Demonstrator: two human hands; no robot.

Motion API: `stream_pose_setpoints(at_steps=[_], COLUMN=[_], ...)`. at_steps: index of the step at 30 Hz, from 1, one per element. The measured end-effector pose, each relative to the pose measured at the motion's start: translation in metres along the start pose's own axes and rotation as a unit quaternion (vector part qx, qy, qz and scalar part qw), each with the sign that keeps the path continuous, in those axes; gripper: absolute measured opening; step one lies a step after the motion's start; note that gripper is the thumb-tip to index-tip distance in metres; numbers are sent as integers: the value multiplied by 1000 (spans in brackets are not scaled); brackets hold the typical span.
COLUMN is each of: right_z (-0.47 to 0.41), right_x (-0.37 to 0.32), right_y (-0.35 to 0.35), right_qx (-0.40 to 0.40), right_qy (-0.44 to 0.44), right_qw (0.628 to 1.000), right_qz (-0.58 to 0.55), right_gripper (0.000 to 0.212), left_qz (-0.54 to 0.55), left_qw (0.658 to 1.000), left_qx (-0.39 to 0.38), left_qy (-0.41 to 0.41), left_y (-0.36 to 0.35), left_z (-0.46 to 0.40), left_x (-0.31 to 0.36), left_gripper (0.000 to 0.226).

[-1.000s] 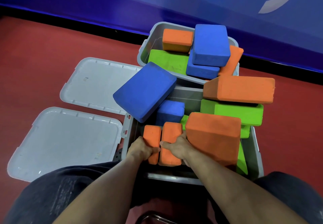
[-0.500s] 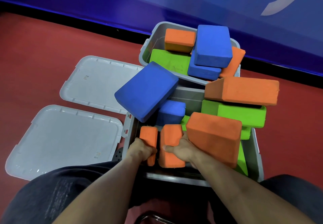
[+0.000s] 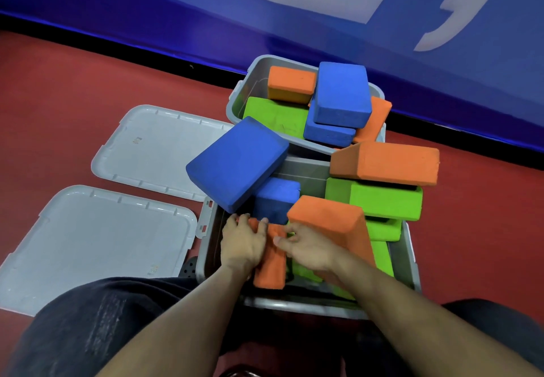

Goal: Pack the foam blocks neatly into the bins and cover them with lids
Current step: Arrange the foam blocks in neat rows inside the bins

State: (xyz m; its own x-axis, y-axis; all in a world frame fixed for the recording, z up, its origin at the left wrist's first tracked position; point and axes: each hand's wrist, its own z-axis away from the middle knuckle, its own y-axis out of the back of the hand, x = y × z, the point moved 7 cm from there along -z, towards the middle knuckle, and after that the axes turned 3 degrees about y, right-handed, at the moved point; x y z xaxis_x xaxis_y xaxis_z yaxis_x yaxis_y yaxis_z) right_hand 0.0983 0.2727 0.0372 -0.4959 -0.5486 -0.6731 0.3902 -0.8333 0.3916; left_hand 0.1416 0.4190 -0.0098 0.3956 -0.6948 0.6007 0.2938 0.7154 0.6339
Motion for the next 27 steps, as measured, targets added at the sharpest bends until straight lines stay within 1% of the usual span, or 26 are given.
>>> stream_pose_setpoints(at_steps=[1, 2, 3, 4, 5, 6, 7, 11, 13, 15, 18, 21, 23, 25, 26, 27], right_z=[8, 17, 26, 37, 45, 50, 50, 34, 30, 25, 23, 23, 22, 19, 18, 15], right_x=[-13, -26, -38, -50, -54, -54, -47, -1, 15, 27, 32, 26, 18, 6, -1, -7], right_y=[11, 23, 41, 61, 75, 86, 94, 96, 92, 89, 87, 88, 88, 87, 86, 86], right_qx=[11, 24, 63, 114, 147, 162, 159, 96, 92, 100, 113, 126, 139, 153, 157, 159], right_qy=[27, 58, 100, 145, 170, 185, 174, 53, 24, 12, 13, 21, 37, 63, 78, 89], right_qw=[1000, 998, 993, 982, 968, 956, 954, 971, 973, 971, 959, 948, 947, 950, 951, 954], right_qz=[6, -3, 12, 49, 108, 158, 188, 211, 209, 218, 259, 291, 287, 267, 253, 238], right_gripper=[37, 33, 29, 26, 26, 28, 31, 54, 64, 73, 76, 66, 62, 61, 61, 59], left_qz=[52, 105, 142, 150, 136, 112, 88, 9, -12, -4, -1, -49, -48, -4, 49, 125], left_qw=[998, 993, 986, 983, 982, 984, 986, 987, 985, 985, 986, 985, 991, 998, 998, 990], left_qx=[-17, -52, -81, -106, -126, -136, -141, -151, -161, -165, -161, -157, -118, -55, -30, -11], left_qy=[4, 15, 24, 26, 22, 11, -5, -55, -56, -45, -38, -51, -51, -21, 14, 58], left_y=[2, 2, 4, 6, 10, 16, 22, 39, 38, 35, 29, 24, 28, 40, 47, 53], left_z=[2, 6, 9, 12, 15, 21, 27, 44, 49, 49, 40, 27, 20, 12, 8, 4], left_x=[11, 23, 36, 49, 62, 74, 87, 115, 116, 112, 98, 81, 74, 71, 66, 59], left_gripper=[55, 49, 46, 44, 43, 42, 41, 43, 45, 44, 40, 27, 23, 23, 21, 19])
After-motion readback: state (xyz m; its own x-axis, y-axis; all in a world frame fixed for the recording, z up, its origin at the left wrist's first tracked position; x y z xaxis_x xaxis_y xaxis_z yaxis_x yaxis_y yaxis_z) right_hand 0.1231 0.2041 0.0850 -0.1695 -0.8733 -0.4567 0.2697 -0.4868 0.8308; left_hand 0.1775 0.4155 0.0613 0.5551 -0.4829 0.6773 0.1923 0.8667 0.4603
